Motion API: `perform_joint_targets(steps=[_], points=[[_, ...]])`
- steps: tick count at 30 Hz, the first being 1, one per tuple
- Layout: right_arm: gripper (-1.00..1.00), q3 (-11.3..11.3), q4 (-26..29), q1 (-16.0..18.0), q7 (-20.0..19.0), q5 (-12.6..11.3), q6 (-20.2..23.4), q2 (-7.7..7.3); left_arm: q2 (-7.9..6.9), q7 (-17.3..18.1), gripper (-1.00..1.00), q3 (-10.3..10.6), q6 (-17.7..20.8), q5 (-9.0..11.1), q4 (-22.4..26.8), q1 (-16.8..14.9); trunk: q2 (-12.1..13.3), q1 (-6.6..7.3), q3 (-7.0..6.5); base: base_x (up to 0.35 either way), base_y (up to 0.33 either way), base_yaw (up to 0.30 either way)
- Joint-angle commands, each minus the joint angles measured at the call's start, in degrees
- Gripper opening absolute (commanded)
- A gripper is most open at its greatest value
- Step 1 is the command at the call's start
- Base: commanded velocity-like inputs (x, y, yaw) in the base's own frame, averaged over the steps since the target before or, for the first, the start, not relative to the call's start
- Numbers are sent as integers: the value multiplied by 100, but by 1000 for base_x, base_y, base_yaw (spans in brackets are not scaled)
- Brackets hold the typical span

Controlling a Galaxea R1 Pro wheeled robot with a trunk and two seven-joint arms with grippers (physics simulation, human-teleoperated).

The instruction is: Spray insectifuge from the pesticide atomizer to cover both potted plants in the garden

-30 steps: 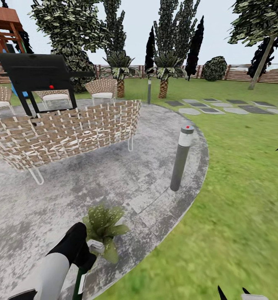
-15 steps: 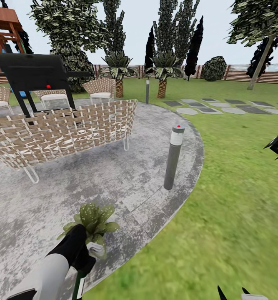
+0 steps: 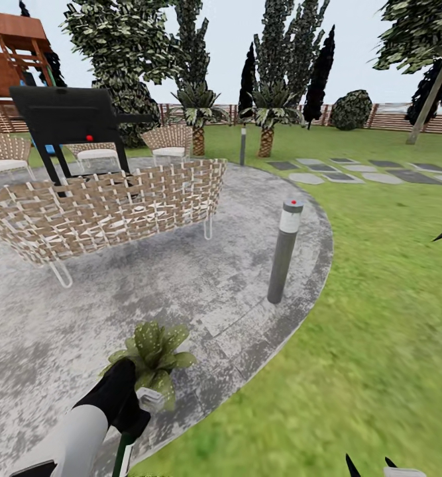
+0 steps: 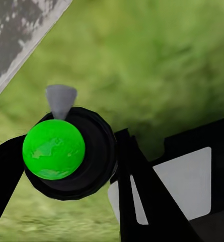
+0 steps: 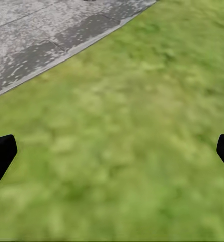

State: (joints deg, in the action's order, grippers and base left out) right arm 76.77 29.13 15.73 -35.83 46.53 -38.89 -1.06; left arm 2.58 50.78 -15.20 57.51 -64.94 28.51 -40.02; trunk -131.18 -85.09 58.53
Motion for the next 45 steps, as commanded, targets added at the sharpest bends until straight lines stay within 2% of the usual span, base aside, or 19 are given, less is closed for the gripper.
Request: perform_joint_targets(steps=[1,10,25,45], points=[[100,48,0,9,-47,24,-23,0,9,46,-100,-44,18,-63,7,-1,-2,1,2,0,0,255],[100,48,-3,9,-47,23,-23,0,39,46,-100,-44,15,-56,6,23,-2,1,-27,14,-38,250],[100,48,-3,9,-47,23,-23,0,50,37,-100,-53,15,-57,92,21,-2,1,-29,119,-248,35],[100,48,-3,9,-47,31,-23,0,58,37,-100,-79,15,-54,94,21,-2,1,-29,161,-249,271]])
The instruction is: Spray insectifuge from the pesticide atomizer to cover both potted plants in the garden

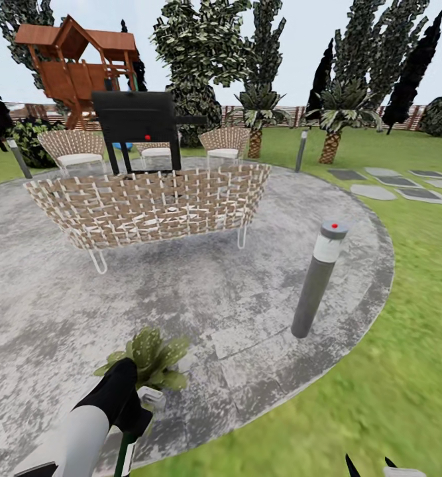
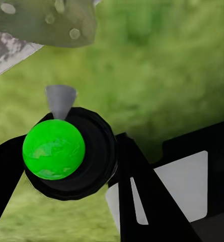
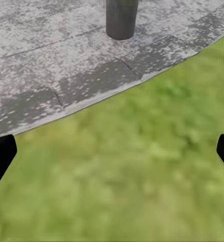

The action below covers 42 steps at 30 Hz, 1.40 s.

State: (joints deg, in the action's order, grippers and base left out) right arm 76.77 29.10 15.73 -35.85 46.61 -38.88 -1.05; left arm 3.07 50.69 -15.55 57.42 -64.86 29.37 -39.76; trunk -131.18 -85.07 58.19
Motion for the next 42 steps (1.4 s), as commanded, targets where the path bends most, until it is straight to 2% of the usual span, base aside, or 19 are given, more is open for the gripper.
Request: perform_joint_targets(steps=[1,11,31,42], points=[[100,48,-1,9,-45,23,-23,0,9,46,-100,-45,23,-62,8,-5,-2,-1,5,194,-232,194],[100,48,-1,9,-45,21,-23,0,10,46,-100,-44,23,-62,16,-5,-2,-1,5,180,-234,45],[100,48,-1,9,-45,23,-23,0,-28,46,-100,-53,23,-62,19,-5,-2,-1,5,152,-240,273],[100,48,-1,9,-45,23,-23,0,-31,54,-100,-20,30,-67,95,-57,-2,-1,5,39,-24,232]])
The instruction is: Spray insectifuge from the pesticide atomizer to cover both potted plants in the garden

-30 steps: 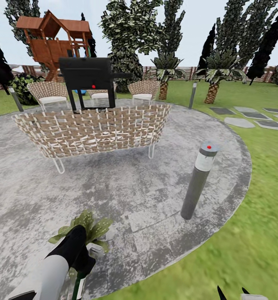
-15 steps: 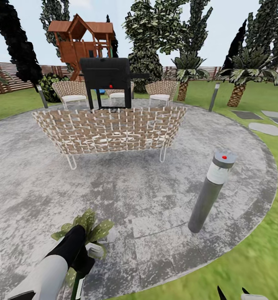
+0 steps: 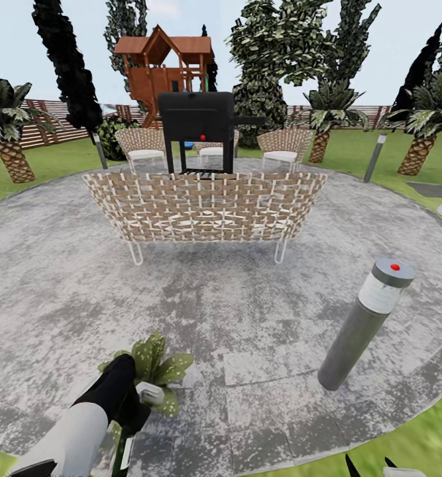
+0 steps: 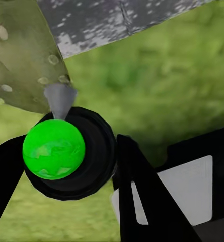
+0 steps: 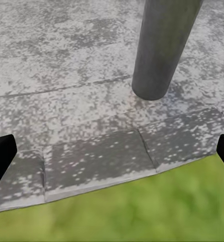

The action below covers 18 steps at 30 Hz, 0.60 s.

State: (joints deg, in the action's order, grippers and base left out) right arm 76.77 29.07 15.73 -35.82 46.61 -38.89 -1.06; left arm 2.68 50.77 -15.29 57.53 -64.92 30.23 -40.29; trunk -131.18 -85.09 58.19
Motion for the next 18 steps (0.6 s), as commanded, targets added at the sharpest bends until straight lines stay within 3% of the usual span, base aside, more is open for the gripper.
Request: perform_joint_targets(steps=[1,18], points=[[100,48,3,9,-48,23,-22,1,7,47,-100,-45,21,-63,8,-11,-2,1,5,0,0,49],[100,39,3,9,-56,23,-22,9,45,39,-100,-44,31,-74,238,-371,-2,1,5,0,0,2]])
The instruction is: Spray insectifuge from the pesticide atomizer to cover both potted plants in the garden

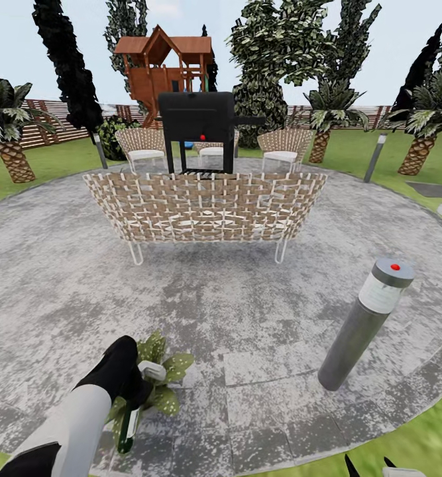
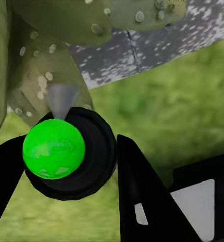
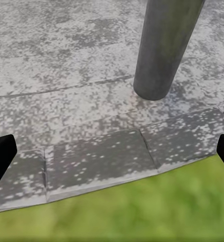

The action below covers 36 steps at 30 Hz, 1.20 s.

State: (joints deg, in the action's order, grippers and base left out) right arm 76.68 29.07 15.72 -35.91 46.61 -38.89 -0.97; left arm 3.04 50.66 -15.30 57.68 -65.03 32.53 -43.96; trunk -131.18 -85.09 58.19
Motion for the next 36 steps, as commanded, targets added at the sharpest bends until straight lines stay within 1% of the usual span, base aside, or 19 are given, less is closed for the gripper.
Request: perform_joint_targets(steps=[1,9,17,30,34,36], points=[[100,48,2,10,-48,20,-22,1,10,49,-100,-43,17,-63,8,-1,-2,1,5,0,0,0],[100,50,2,10,-48,21,-22,1,29,50,-100,-51,24,-59,8,-7,-2,1,5,-23,0,0],[100,53,2,10,-48,20,-22,1,26,50,-100,-44,24,-54,10,-22,-2,1,5,-309,33,0],[100,48,2,10,-48,23,-22,1,10,50,-100,-44,24,-54,8,-9,-2,1,5,-188,266,0],[100,48,2,10,-48,23,-22,1,-25,50,-100,-51,24,-54,8,9,-2,1,5,-195,277,0],[100,48,2,10,-48,23,-22,1,-68,50,-100,-44,17,-54,10,32,-2,1,5,-206,272,0]])
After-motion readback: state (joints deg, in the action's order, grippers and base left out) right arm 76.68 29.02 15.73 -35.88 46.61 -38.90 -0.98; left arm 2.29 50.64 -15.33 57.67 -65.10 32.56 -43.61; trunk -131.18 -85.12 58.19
